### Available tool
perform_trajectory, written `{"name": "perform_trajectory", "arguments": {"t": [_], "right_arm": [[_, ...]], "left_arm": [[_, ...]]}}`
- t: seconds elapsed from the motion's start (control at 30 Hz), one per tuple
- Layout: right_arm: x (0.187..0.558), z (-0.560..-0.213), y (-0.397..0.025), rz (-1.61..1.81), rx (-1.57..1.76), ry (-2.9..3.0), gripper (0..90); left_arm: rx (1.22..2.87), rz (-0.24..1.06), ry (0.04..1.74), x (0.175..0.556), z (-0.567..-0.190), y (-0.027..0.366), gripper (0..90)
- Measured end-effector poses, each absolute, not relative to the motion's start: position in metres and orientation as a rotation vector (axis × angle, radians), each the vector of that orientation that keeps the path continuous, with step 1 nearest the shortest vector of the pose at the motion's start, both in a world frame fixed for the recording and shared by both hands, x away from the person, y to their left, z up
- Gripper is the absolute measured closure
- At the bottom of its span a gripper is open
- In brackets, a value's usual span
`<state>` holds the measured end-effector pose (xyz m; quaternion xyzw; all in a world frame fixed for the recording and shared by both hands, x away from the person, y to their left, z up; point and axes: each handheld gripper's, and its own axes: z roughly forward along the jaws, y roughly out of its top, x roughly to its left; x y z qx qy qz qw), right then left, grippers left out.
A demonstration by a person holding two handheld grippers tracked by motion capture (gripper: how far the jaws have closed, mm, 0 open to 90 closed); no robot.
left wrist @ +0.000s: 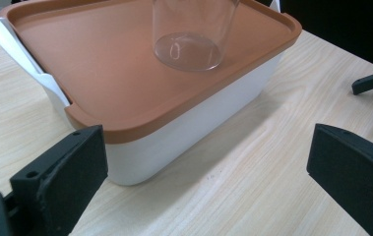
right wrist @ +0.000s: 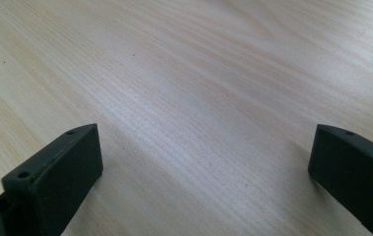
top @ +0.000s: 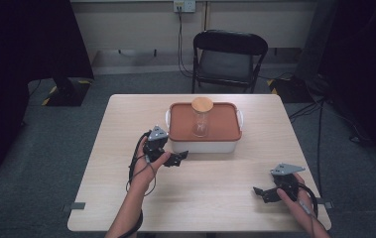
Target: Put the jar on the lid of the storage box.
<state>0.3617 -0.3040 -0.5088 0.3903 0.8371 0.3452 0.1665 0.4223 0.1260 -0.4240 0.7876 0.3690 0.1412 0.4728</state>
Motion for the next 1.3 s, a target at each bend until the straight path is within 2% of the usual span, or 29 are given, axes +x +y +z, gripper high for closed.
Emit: {"name": "perform_trajectory", "arguments": {"t": [1.3], "right_arm": [[0.362, -0.509, -0.304, 0.982, 1.111, 2.383, 0.0]], "left_arm": [[1.914, 0.342, 0.955, 0.407, -0.445, 0.154, 1.6]]}}
